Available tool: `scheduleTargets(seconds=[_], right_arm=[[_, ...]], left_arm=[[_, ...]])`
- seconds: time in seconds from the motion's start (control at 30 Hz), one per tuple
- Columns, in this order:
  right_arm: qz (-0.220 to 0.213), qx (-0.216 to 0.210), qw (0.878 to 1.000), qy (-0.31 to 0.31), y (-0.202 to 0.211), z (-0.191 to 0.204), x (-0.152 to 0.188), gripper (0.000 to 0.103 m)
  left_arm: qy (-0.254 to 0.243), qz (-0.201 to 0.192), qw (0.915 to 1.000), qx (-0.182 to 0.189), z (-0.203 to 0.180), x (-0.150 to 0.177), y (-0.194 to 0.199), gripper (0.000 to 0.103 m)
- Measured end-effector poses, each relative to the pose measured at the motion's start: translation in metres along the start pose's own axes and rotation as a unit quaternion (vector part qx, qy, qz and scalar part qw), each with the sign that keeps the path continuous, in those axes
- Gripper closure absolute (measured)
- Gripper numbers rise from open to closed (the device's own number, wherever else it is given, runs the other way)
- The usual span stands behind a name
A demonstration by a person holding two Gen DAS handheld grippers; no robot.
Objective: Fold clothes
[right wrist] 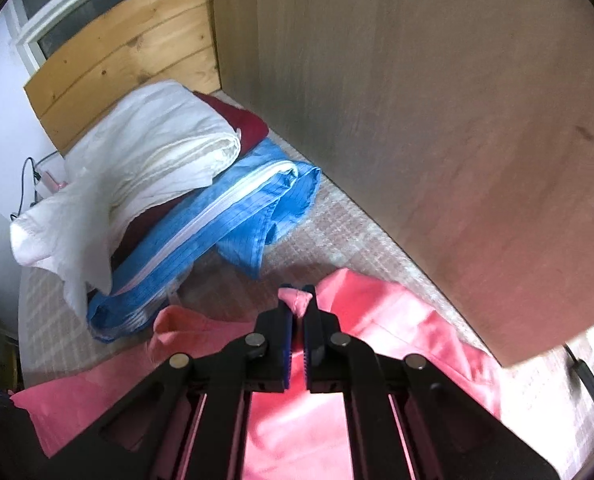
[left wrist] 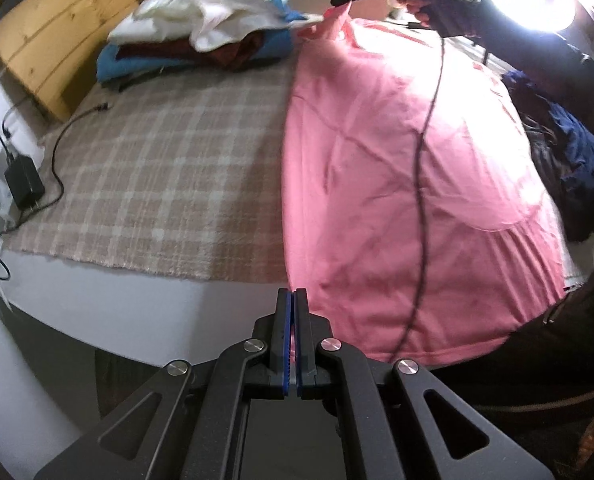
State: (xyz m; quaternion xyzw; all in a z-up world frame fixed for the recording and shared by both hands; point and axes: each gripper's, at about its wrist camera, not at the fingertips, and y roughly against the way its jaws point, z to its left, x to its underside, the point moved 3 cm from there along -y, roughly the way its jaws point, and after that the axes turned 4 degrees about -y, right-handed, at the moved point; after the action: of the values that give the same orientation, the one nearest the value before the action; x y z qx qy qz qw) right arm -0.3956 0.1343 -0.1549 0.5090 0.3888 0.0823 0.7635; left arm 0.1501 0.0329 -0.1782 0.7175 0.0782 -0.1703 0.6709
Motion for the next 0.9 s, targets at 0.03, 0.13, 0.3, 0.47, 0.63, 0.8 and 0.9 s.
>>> scheduleTargets(seconds=[0.03,0.13,0.3,0.47,0.63,0.8,0.9], right_arm=[[-0.003,0.006,1.000,-0.003,0.009,-0.006,0.006,0.099],[-0.013,0.022,1.000,-0.012,0.034,-0.026,0.025,0.099],[-0.010,0.049,0.998,-0.024,0.056,-0.050,0.052,0.099],[0.027,0.074,0.996,-0.030,0.036,-0.059,0.067,0.099],[0.064,0.099,0.992,-0.036,0.015,-0.069,0.083,0.089],[0.095,0.194,0.976,0.011,0.025,-0.076,0.096,0.075],[0.081,0.243,0.966,0.041,0.044,-0.070,0.097,0.075]], left_arm=[[-0.006,-0.003,1.0000,0.005,-0.008,0.000,0.006,0.103],[-0.025,-0.012,0.9993,0.023,-0.033,0.000,0.023,0.103],[-0.053,-0.001,0.9947,0.087,-0.089,0.006,0.012,0.103],[-0.080,0.039,0.9873,0.132,-0.137,0.011,-0.029,0.102],[-0.078,0.082,0.9855,0.126,-0.146,0.020,-0.047,0.102],[-0.030,0.066,0.9887,0.131,-0.129,0.039,-0.001,0.091],[-0.020,0.064,0.9940,0.086,-0.104,0.049,0.016,0.090]])
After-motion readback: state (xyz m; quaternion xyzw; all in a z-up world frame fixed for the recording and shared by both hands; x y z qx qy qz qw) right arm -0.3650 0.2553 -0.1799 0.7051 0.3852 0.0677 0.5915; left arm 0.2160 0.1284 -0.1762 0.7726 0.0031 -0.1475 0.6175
